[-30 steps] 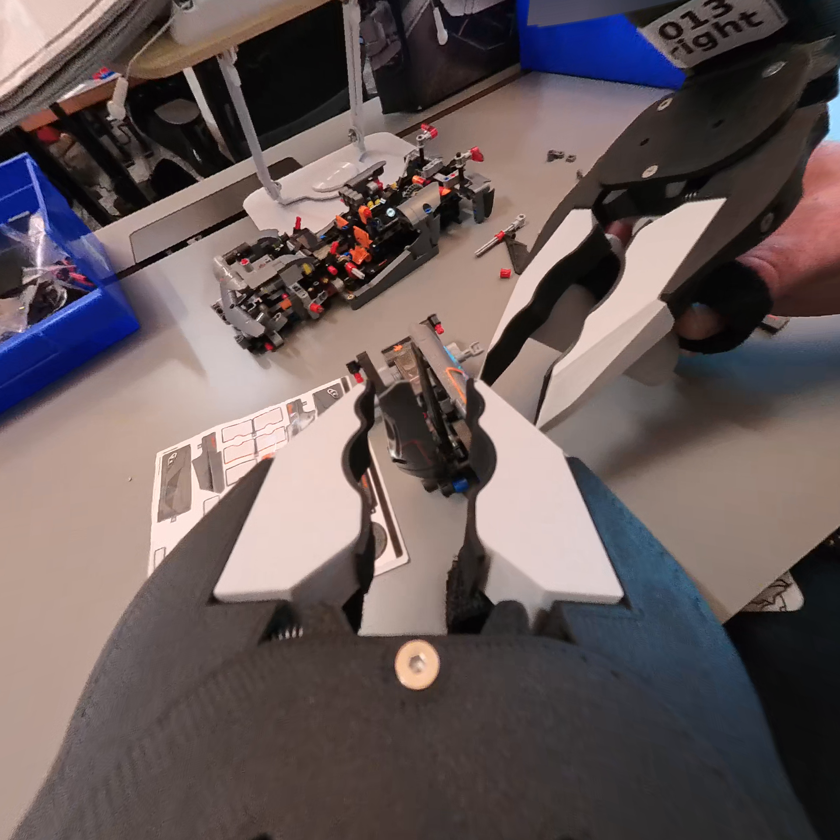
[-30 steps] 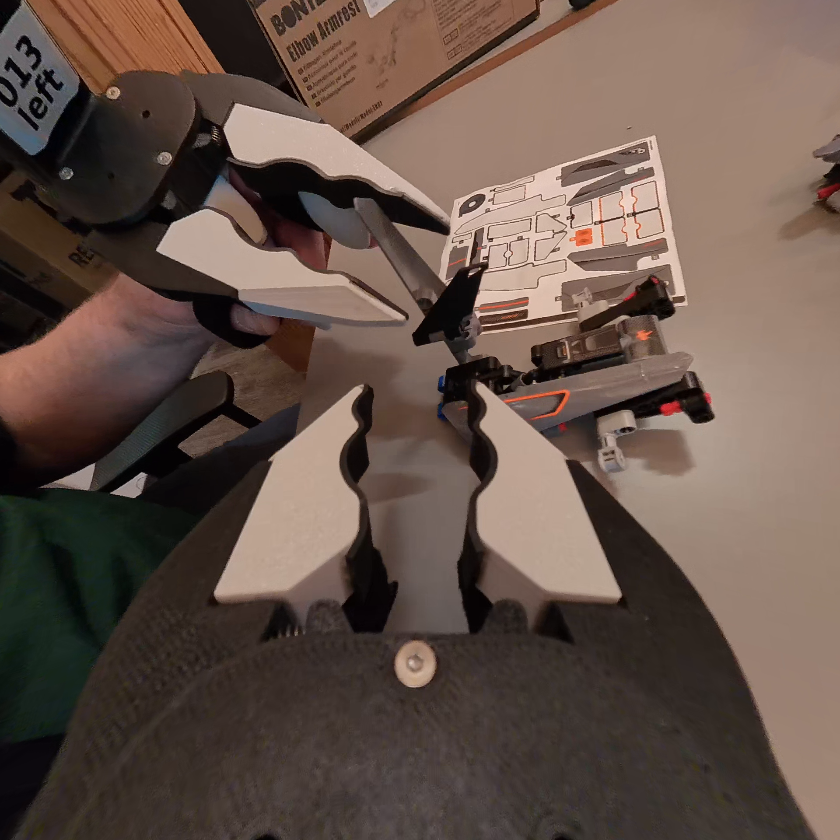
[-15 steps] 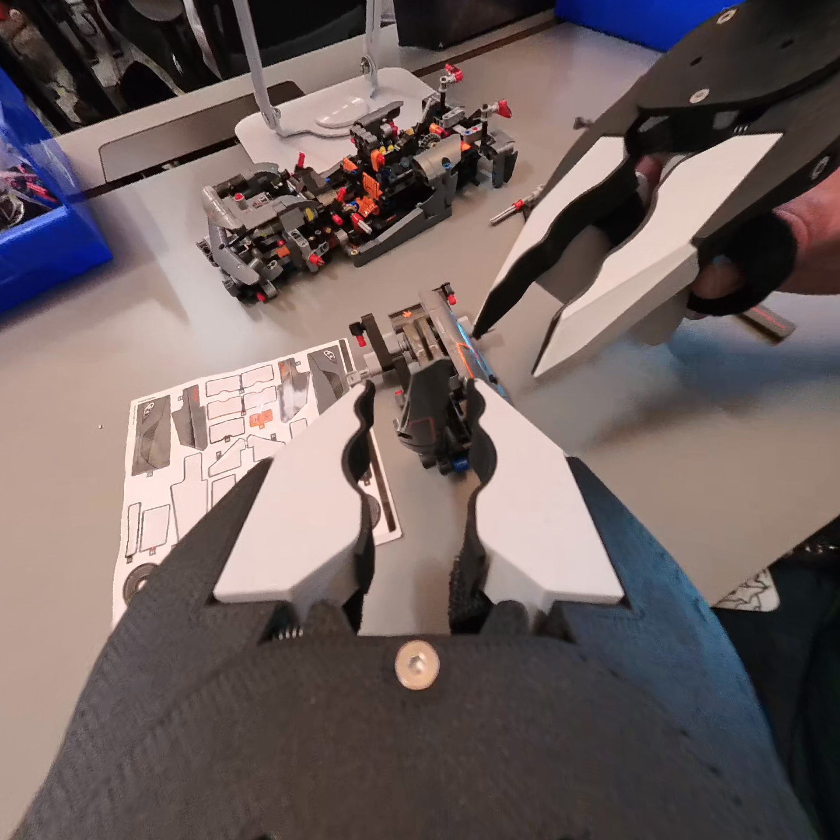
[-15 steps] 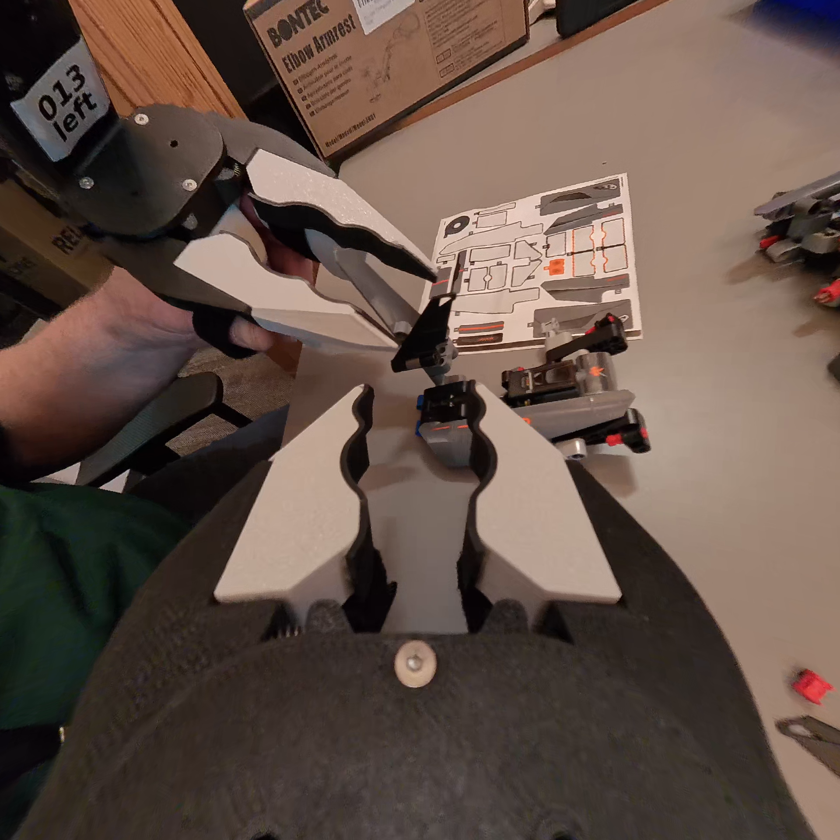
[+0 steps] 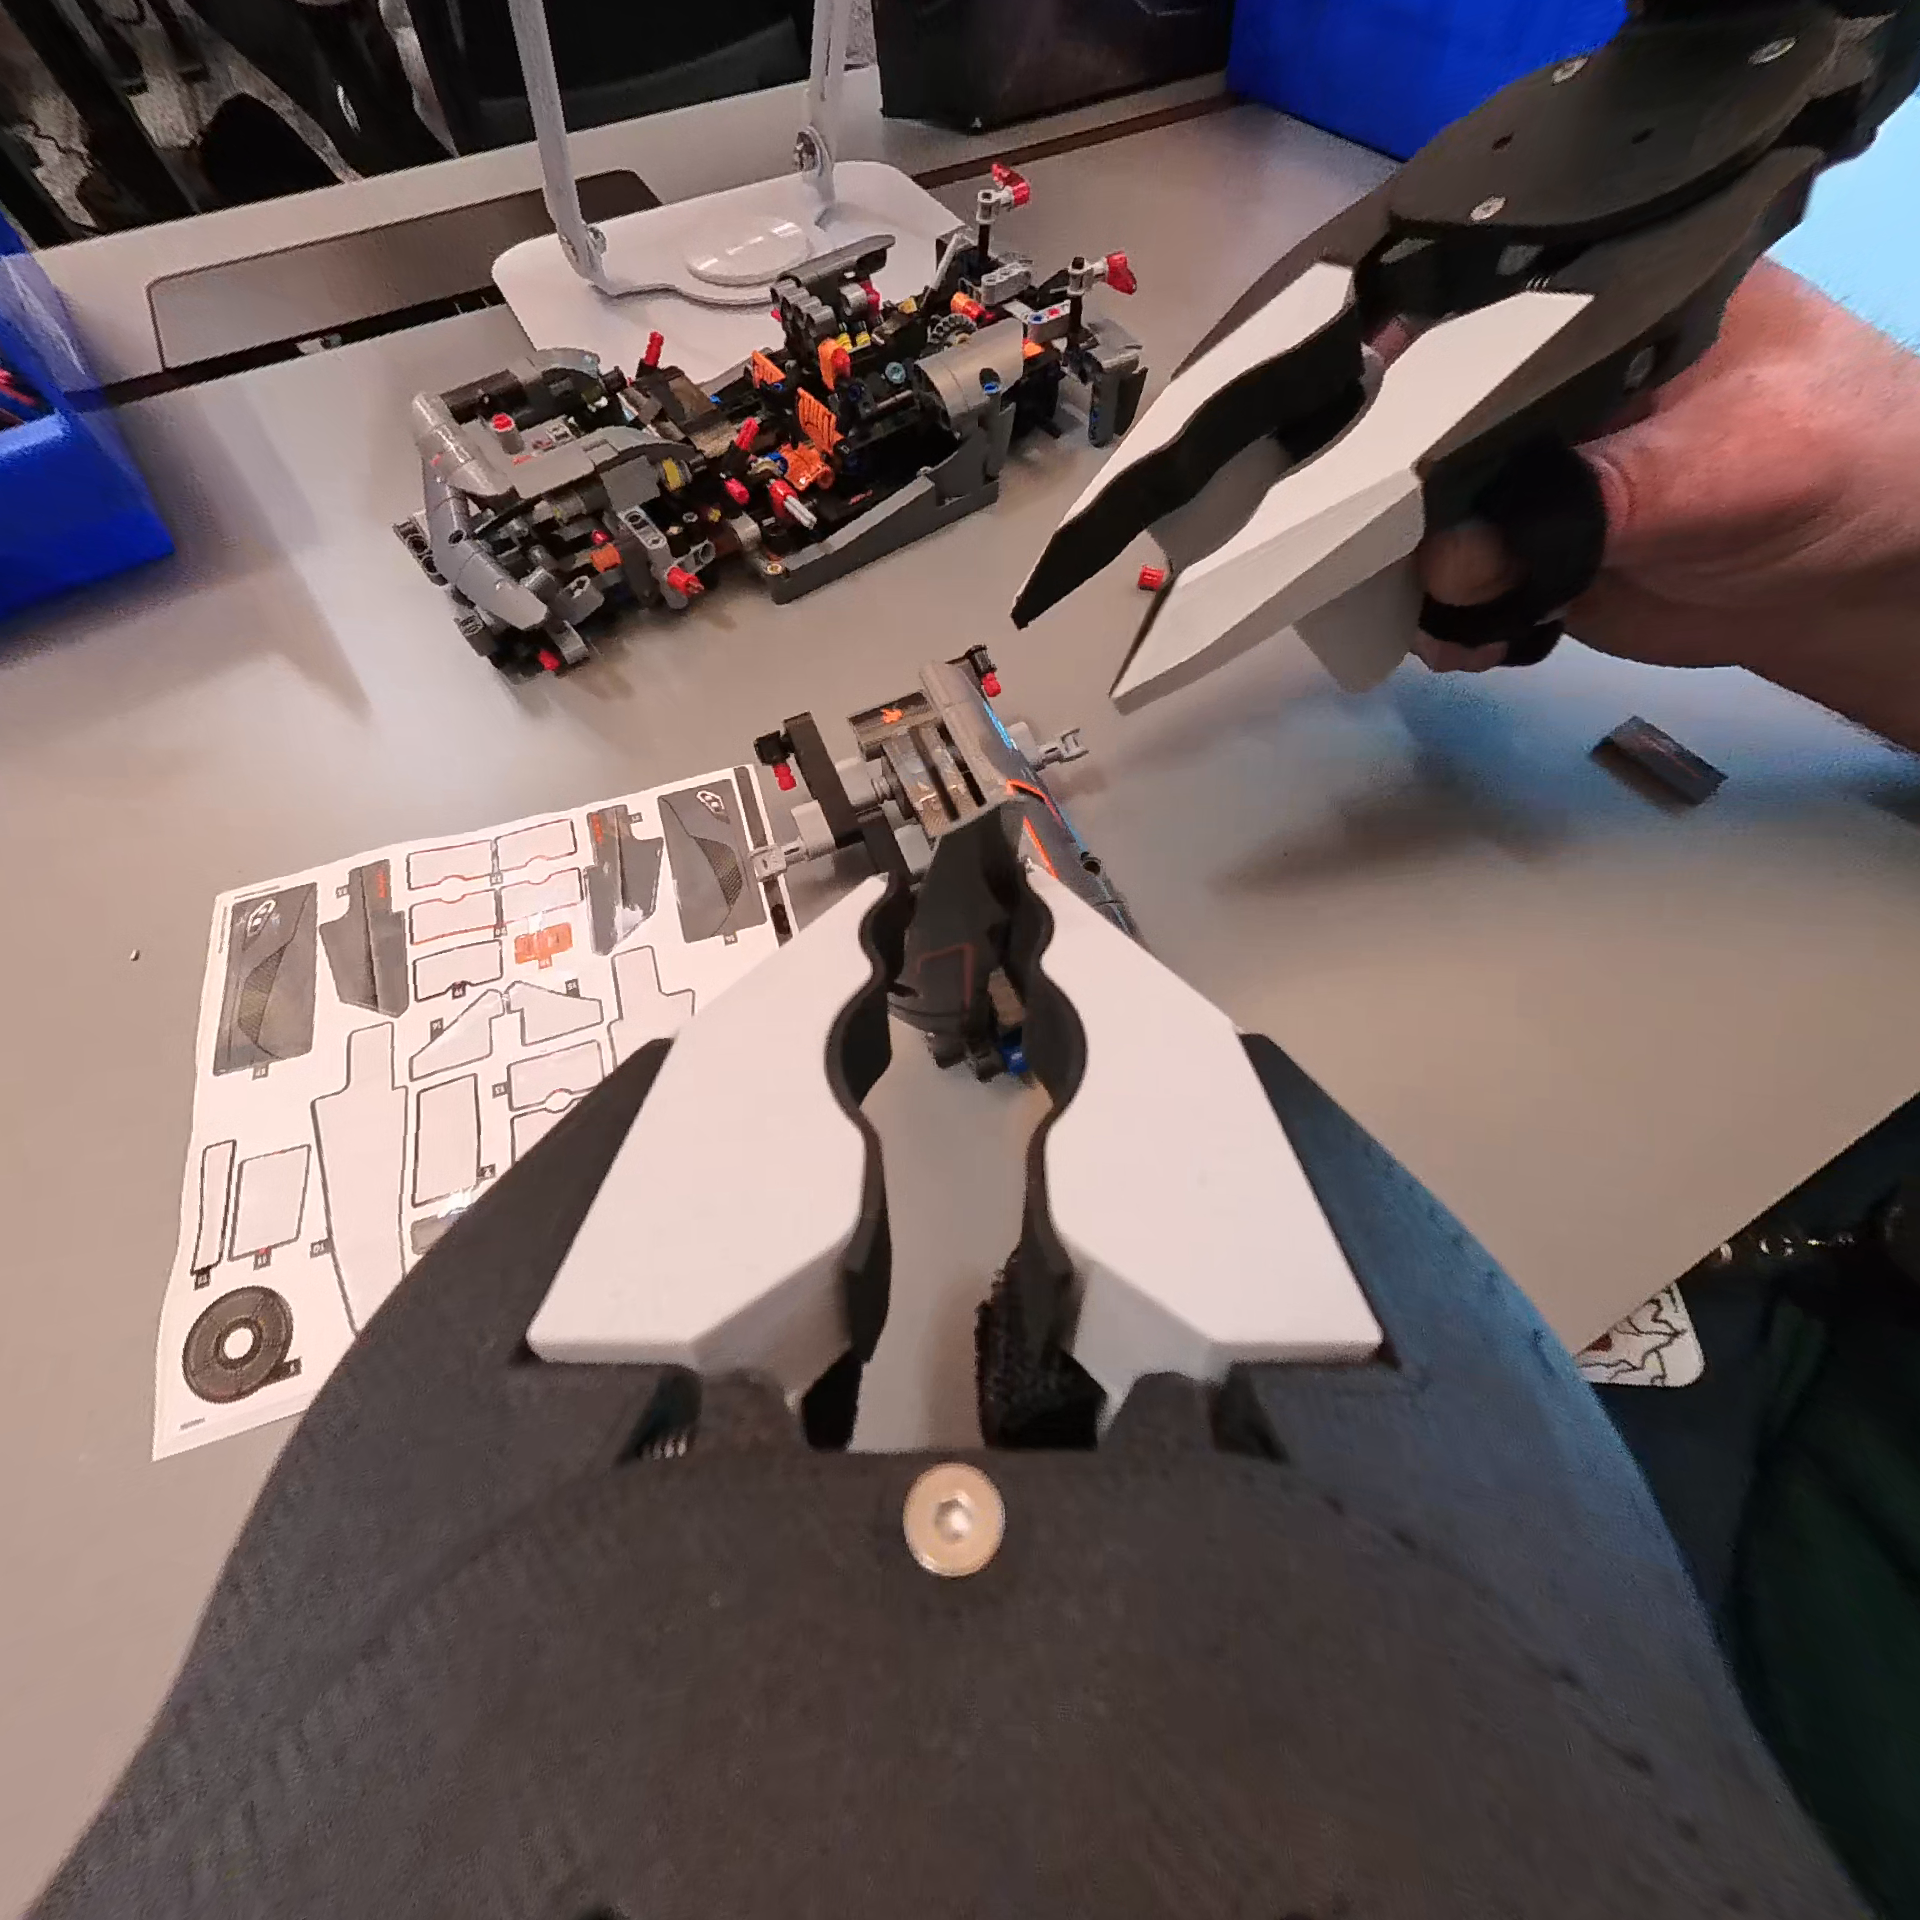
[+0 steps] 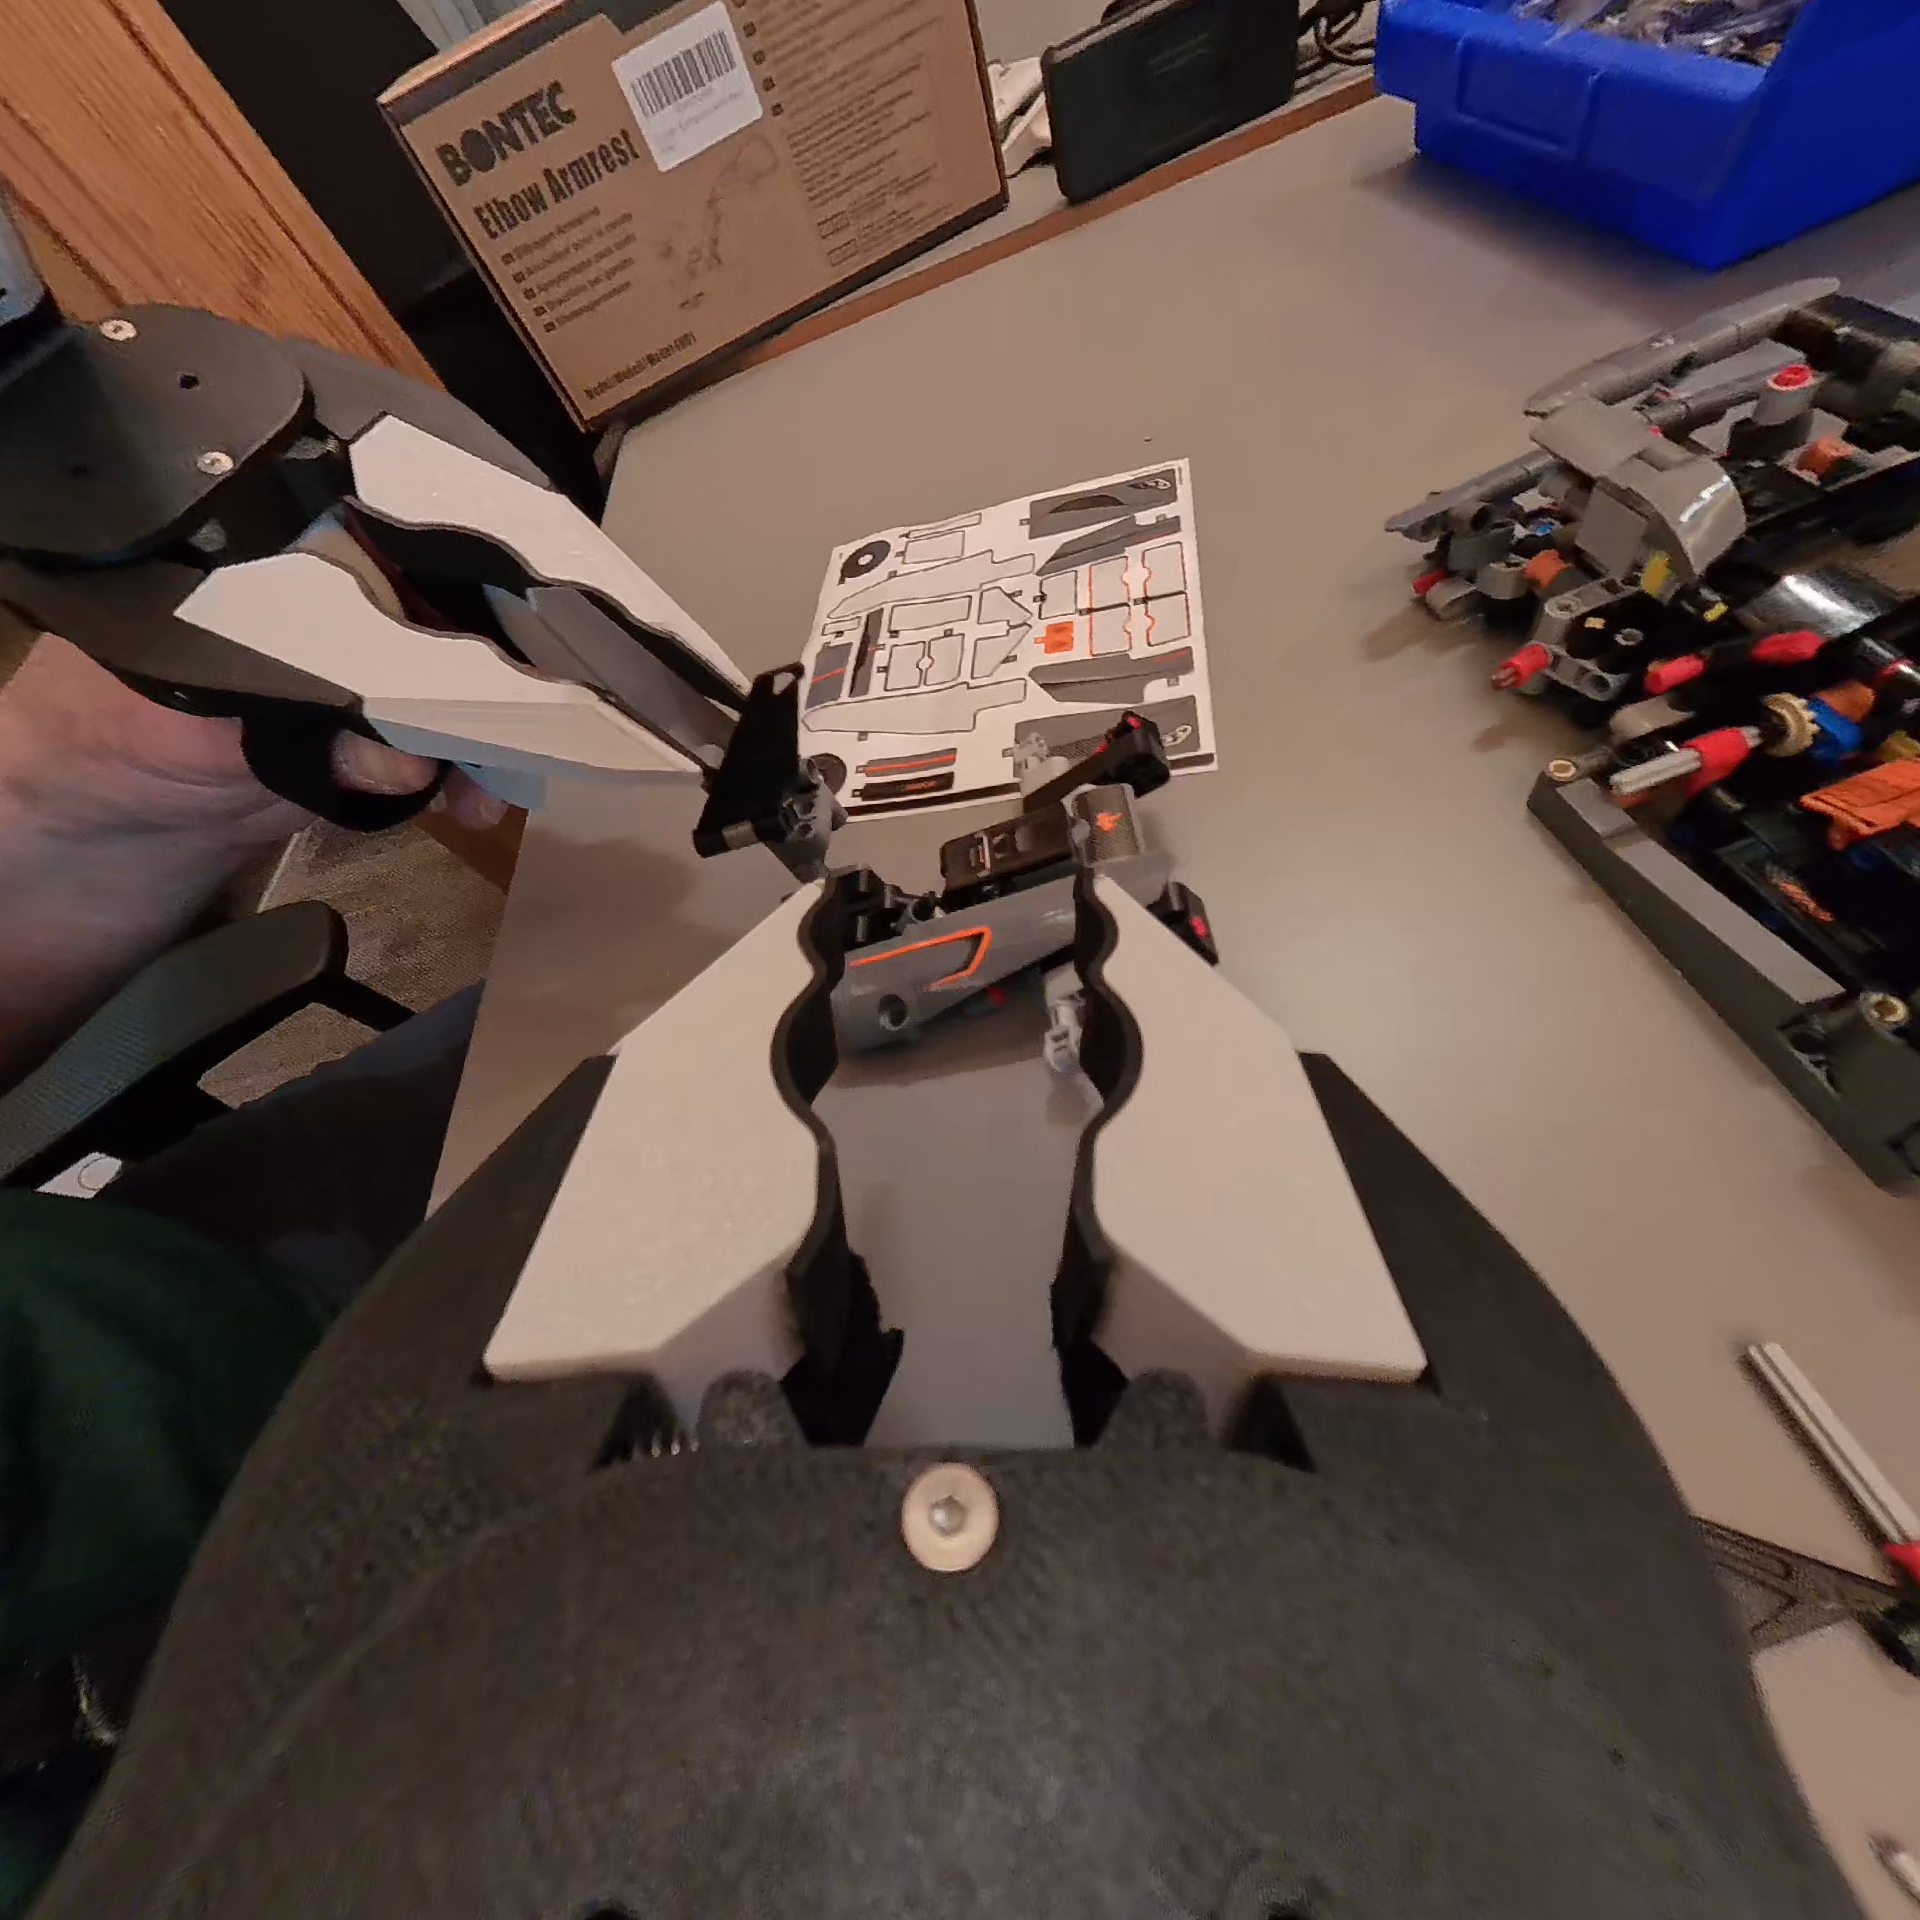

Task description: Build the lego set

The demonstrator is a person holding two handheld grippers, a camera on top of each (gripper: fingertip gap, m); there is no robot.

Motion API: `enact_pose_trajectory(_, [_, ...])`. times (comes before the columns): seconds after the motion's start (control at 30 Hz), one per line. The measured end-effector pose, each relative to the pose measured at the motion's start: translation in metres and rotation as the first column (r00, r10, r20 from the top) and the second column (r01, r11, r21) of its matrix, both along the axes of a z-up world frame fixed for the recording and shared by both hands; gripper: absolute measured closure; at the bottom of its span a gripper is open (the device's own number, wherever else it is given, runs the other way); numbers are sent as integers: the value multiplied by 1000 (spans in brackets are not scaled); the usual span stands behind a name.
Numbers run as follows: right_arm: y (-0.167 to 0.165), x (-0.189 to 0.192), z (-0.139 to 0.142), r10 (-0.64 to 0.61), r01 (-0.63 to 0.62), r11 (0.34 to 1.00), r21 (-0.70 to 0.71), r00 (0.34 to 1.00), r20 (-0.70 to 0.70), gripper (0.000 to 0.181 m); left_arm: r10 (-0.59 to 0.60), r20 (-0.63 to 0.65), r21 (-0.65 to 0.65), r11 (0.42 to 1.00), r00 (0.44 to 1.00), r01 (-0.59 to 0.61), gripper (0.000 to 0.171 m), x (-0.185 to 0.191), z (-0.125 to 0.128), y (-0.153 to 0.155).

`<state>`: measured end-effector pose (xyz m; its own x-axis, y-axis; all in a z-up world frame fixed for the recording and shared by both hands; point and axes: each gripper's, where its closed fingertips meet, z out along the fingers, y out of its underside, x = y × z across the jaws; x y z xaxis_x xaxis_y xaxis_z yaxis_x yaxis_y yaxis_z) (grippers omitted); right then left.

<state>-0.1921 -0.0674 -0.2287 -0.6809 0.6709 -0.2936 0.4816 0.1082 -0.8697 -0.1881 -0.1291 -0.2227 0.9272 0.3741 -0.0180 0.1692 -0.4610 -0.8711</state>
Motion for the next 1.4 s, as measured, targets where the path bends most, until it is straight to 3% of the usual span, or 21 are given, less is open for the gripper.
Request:
enact_pose_trajectory(0.43, [17, -1, -4, -33, 34, 999, -31, 999, 9, 141, 13, 20, 59, 998, 1000, -14, 155, 0, 1, 4])
enact_pose_trajectory(1.4, [60, -8, 5, -100, 136, 957, -256, 984, 148, 131, 32, 146, 351, 933, 989, -82, 156, -13, 27, 19])
